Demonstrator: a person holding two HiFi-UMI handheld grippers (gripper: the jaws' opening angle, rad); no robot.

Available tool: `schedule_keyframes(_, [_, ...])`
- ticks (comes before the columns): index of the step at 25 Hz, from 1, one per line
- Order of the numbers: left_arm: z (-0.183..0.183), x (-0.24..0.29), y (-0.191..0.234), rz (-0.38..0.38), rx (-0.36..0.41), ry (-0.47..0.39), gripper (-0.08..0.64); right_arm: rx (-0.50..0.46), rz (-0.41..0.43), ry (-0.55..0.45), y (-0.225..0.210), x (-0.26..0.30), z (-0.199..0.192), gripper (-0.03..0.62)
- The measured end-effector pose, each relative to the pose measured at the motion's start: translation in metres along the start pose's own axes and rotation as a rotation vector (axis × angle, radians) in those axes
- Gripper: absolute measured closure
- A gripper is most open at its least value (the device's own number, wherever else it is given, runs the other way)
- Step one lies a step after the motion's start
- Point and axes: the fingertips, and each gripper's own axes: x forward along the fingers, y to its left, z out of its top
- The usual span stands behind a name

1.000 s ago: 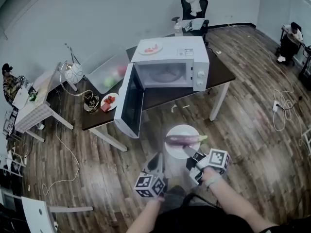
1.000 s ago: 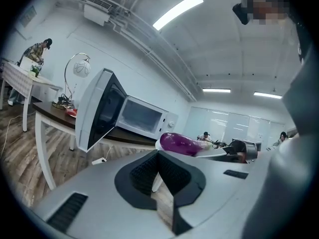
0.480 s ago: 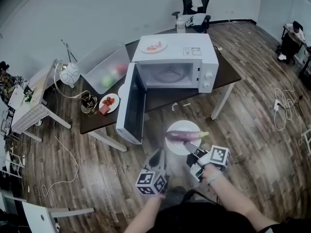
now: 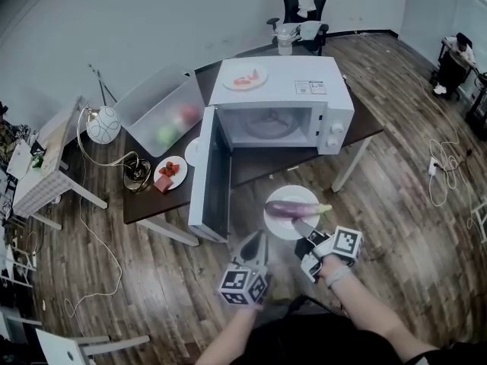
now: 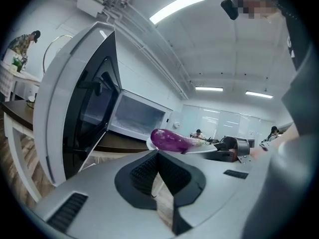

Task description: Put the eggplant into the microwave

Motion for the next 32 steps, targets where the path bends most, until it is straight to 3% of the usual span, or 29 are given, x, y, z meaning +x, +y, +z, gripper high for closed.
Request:
schedule_keyframes(13, [0.004, 0.028, 0.006, -0.022, -0.004, 0.011, 0.56, 0.016, 0.0, -0.045, -0.002, 0.029, 0.033, 0.58])
schedule_keyframes(32, [0.024, 0.092, 0.029, -0.015, -0.002, 0.004, 0.56, 0.025, -0.013, -0.017, -0.01, 0.095, 0.085, 0.58])
